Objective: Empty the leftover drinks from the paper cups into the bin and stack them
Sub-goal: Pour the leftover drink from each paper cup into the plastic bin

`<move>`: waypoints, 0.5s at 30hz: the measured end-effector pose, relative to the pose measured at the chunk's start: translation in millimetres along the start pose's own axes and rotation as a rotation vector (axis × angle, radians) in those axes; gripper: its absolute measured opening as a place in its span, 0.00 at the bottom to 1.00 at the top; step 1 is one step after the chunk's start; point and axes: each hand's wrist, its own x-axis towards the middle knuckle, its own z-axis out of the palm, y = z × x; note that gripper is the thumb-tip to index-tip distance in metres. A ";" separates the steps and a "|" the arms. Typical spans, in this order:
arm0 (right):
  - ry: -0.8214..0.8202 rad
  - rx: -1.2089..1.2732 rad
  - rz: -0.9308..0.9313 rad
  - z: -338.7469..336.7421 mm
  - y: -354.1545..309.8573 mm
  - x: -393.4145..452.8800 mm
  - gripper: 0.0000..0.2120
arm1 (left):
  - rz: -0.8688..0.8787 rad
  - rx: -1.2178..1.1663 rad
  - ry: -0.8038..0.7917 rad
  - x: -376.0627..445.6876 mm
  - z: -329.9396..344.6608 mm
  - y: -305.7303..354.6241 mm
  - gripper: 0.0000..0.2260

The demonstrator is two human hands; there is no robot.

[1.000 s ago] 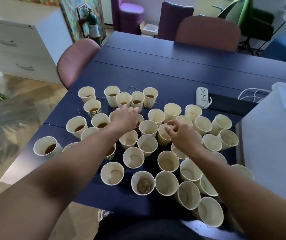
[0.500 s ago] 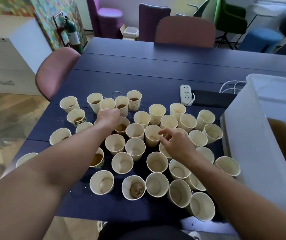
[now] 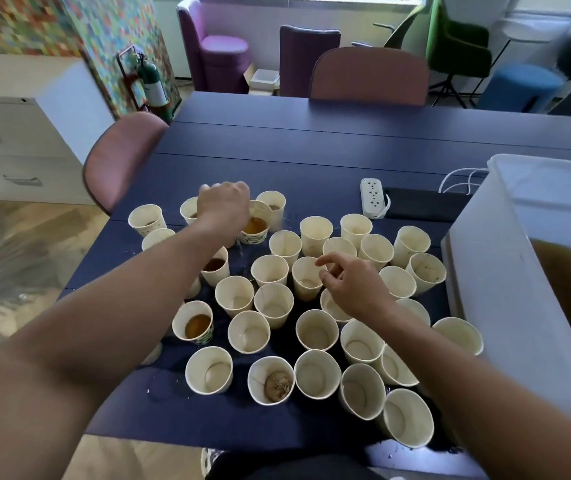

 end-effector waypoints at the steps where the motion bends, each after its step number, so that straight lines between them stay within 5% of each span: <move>1: 0.010 0.013 0.004 -2.0 -1.4 0.6 0.10 | 0.012 -0.016 0.019 1.5 -8.9 3.0 0.08; 5: 0.032 0.086 0.004 -12.7 -8.6 1.9 0.13 | 0.072 -0.083 0.055 0.9 -45.0 21.5 0.09; 11: 0.080 0.318 -0.012 -41.9 -19.1 -1.4 0.39 | 0.210 -0.187 0.044 -20.5 -102.8 70.7 0.10; 15: 0.167 0.398 0.009 -65.4 -14.2 -10.2 0.44 | 0.299 -0.237 0.028 -37.9 -127.6 101.4 0.11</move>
